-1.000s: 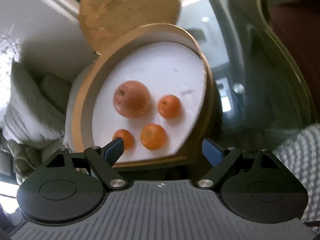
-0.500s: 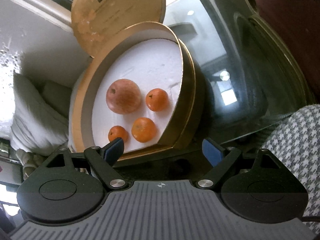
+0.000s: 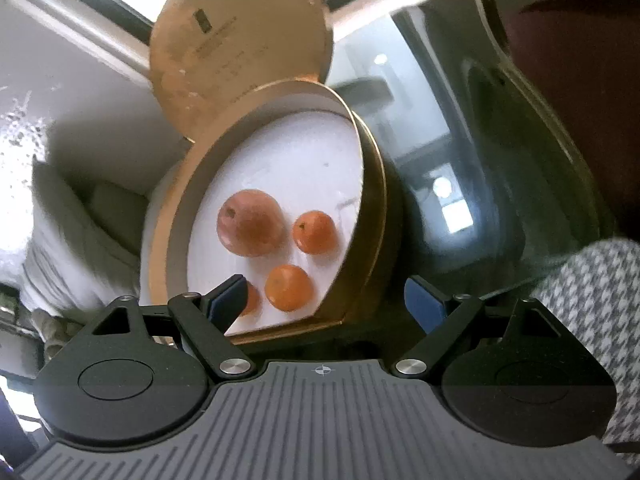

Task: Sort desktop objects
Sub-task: 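Withdraw the right gripper from the box, then move the left gripper to the gold lid and grasp its rim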

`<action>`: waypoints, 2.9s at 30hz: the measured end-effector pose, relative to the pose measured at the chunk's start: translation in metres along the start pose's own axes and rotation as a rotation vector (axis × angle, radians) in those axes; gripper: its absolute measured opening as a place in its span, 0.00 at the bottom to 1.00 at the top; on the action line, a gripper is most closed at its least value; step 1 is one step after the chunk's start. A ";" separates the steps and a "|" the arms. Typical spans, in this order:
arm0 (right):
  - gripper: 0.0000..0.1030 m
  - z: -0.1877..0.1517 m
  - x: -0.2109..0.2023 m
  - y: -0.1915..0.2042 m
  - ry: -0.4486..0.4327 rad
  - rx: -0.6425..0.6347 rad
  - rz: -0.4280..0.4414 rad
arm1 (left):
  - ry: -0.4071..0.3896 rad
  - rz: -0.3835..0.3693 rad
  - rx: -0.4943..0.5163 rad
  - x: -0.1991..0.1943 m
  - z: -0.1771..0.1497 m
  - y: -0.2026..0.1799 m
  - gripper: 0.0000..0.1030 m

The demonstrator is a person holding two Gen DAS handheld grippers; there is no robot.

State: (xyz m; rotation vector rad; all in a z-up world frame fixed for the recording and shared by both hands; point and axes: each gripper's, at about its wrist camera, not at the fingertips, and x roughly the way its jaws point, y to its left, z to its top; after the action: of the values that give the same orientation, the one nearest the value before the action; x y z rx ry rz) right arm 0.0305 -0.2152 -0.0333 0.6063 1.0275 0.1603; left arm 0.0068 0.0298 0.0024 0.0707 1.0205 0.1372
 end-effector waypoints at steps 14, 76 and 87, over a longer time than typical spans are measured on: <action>0.87 0.026 -0.019 0.026 -0.066 -0.138 -0.061 | -0.013 -0.008 -0.076 0.001 0.016 0.031 0.99; 0.97 0.305 0.191 0.093 -0.548 -0.476 0.008 | -0.406 -0.246 -0.408 0.260 0.273 0.113 0.99; 1.00 0.301 0.209 0.089 -0.554 -0.492 -0.010 | -0.340 -0.452 -0.620 0.274 0.256 0.137 1.00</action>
State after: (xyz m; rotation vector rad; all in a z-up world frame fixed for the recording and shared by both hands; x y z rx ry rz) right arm 0.4055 -0.1781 -0.0310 0.1730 0.4257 0.2125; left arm 0.3557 0.2069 -0.0782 -0.6775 0.5998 0.0212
